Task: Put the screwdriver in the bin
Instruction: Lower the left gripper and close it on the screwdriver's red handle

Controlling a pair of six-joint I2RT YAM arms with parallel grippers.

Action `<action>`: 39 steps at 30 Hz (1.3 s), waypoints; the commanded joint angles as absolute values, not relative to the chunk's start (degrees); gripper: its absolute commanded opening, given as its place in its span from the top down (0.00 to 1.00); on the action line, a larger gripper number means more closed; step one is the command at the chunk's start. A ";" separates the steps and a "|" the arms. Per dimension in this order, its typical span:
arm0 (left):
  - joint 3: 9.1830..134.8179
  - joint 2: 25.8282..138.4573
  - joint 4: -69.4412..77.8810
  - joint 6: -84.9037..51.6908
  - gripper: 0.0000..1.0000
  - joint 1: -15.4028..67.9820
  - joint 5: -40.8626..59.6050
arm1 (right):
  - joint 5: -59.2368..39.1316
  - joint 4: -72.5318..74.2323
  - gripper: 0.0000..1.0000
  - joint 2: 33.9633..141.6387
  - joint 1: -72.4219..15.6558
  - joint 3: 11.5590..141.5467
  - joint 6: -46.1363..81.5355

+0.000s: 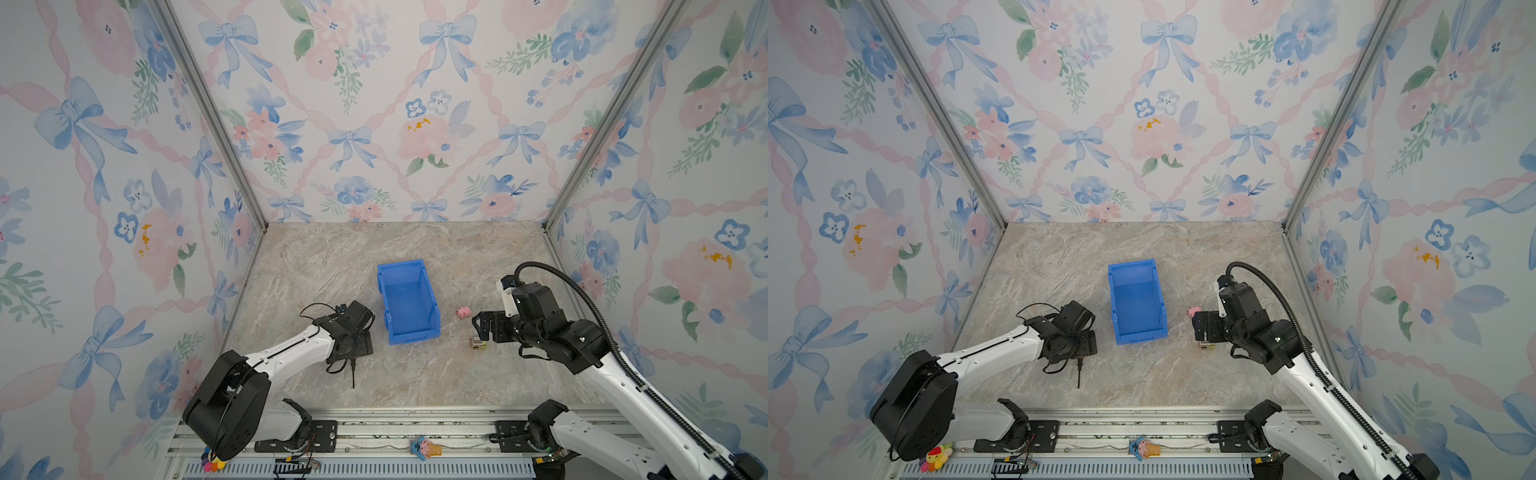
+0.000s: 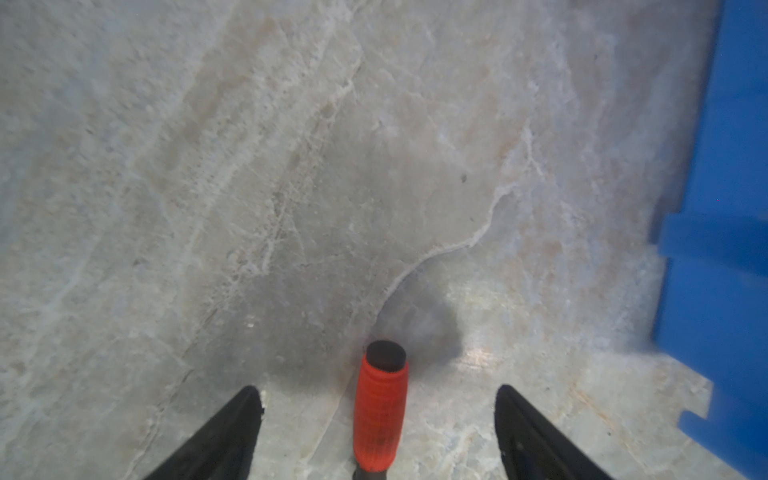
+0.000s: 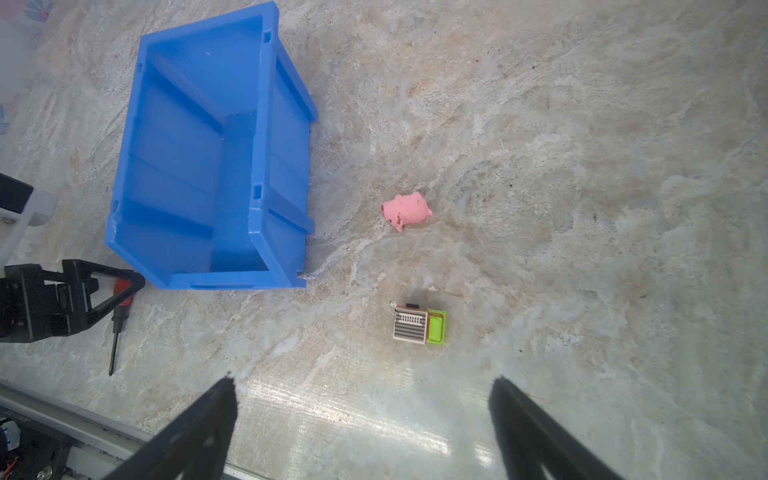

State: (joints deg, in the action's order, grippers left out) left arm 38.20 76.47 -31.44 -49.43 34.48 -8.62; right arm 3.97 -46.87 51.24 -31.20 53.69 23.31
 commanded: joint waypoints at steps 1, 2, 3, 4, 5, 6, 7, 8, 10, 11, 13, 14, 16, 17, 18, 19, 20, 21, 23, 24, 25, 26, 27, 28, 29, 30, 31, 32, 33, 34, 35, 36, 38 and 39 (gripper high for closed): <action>37.70 77.59 -32.61 -50.54 0.18 34.72 -11.13 | 3.52 -46.49 0.03 51.04 -31.73 54.91 22.68; 37.78 77.98 -32.55 -50.60 0.19 34.81 -11.33 | 3.52 -46.54 0.03 50.98 -31.81 54.93 22.67; 37.94 78.33 -32.52 -50.67 0.20 34.89 -11.74 | 3.60 -46.54 0.03 50.97 -31.78 55.02 22.72; 38.06 78.79 -32.53 -50.70 0.21 34.90 -11.92 | 3.67 -46.58 0.03 50.82 -31.76 55.02 22.81; 38.21 79.30 -32.50 -50.71 0.25 34.98 -12.12 | 3.84 -46.67 0.03 50.59 -31.80 54.93 22.91; 38.47 79.94 -32.48 -50.68 0.29 35.09 -12.28 | 3.96 -46.67 0.03 50.39 -31.78 54.78 23.02; 38.76 80.53 -32.49 -50.58 0.31 35.24 -12.40 | 4.25 -46.76 0.03 50.16 -31.73 54.61 23.26; 38.91 81.27 -32.49 -50.54 0.34 35.43 -12.57 | 4.45 -46.89 0.03 49.80 -31.73 54.37 23.45; 39.35 82.50 -32.43 -50.58 0.38 35.68 -12.75 | 4.82 -47.17 0.03 49.14 -31.79 54.09 23.80; 39.42 83.15 -32.44 -50.58 0.43 35.94 -12.83 | 5.06 -47.41 0.03 48.85 -31.75 54.05 23.93; 39.85 84.20 -32.41 -50.63 0.52 36.49 -12.91 | 5.44 -47.93 0.03 48.39 -31.73 54.13 24.08; 40.03 84.61 -32.43 -50.65 0.56 36.84 -12.89 | 5.70 -48.20 0.03 48.08 -31.75 54.14 24.05; 40.38 85.19 -32.43 -50.63 0.61 37.55 -12.70 | 6.25 -48.49 0.03 47.64 -31.73 54.14 24.06; 40.56 85.29 -32.44 -50.54 0.63 37.94 -12.65 | 6.54 -48.72 0.03 47.47 -31.74 54.22 24.09; 40.58 85.35 -32.54 -50.58 0.65 38.20 -12.57 | 6.75 -48.90 0.03 47.35 -31.73 54.23 24.11; 40.56 85.37 -32.56 -50.62 0.67 38.38 -12.43 | 6.93 -48.99 0.03 47.28 -31.73 54.23 24.27; 40.43 85.30 -32.55 -50.78 0.69 38.56 -12.34 | 7.07 -49.00 0.03 47.13 -31.73 54.23 24.44; 40.27 85.25 -32.56 -50.87 0.72 38.71 -12.39 | 7.26 -49.04 0.03 46.98 -31.76 54.18 24.60; 40.10 85.09 -32.52 -50.90 0.79 38.93 -12.37 | 7.38 -48.92 0.03 46.68 -31.74 53.99 24.78; 40.08 85.08 -32.52 -50.92 0.84 39.02 -12.31 | 7.38 -48.62 0.03 46.42 -31.73 53.88 24.87; 40.00 84.98 -32.55 -50.89 0.87 39.05 -12.33 | 7.39 -48.29 0.03 46.15 -31.77 53.75 24.87; 40.03 84.83 -32.56 -50.89 0.91 39.12 -12.33 | 7.59 -47.93 0.03 45.93 -31.73 53.63 24.93; 40.00 84.60 -32.57 -50.89 0.95 39.13 -12.30 | 7.83 -47.69 0.03 45.94 -31.73 53.61 24.87; 40.06 84.26 -32.58 -50.97 0.99 39.11 -12.22 | 8.06 -47.64 0.03 46.04 -31.75 53.74 24.87; 40.10 83.78 -32.61 -50.98 1.00 39.11 -12.05 | 8.30 -47.64 0.03 46.34 -31.73 53.92 24.80; 40.23 83.31 -32.61 -50.98 1.00 39.19 -11.82 | 8.44 -47.59 0.03 46.65 -31.73 54.13 24.70; 40.44 82.67 -32.72 -50.99 1.00 39.20 -11.69 | 8.52 -47.57 0.03 46.89 -31.73 54.26 24.70; 40.69 81.85 -32.70 -50.85 1.00 39.20 -11.61 | 8.46 -47.39 0.03 47.15 -31.73 54.48 24.60; 41.01 80.95 -32.84 -50.76 1.00 39.28 -11.45 | 8.36 -47.13 0.03 47.33 -31.77 54.58 24.57; 41.39 80.19 -33.10 -50.76 1.00 39.29 -11.44 | 8.20 -46.88 0.03 47.37 -31.73 54.64 24.60; 41.74 79.31 -33.58 -50.93 1.00 39.31 -11.65 | 7.93 -46.48 0.03 47.35 -31.73 54.67 24.60; 43.22 78.38 -34.47 -51.06 1.00 39.46 -12.22 | 7.40 -45.80 0.03 47.09 -31.73 54.55 24.46; 45.63 76.74 -36.18 -51.08 1.00 39.72 -13.70 | 6.33 -43.63 0.03 46.03 -31.74 53.78 24.44; 46.89 75.96 -36.89 -51.03 1.00 39.77 -14.12 | 5.86 -42.49 0.03 45.49 -31.77 53.34 24.65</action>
State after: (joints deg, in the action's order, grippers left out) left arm 43.07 78.76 -34.13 -50.70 39.35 -12.69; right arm 7.05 -45.78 46.89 -31.20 53.65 24.23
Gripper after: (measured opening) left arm 0.100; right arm 0.967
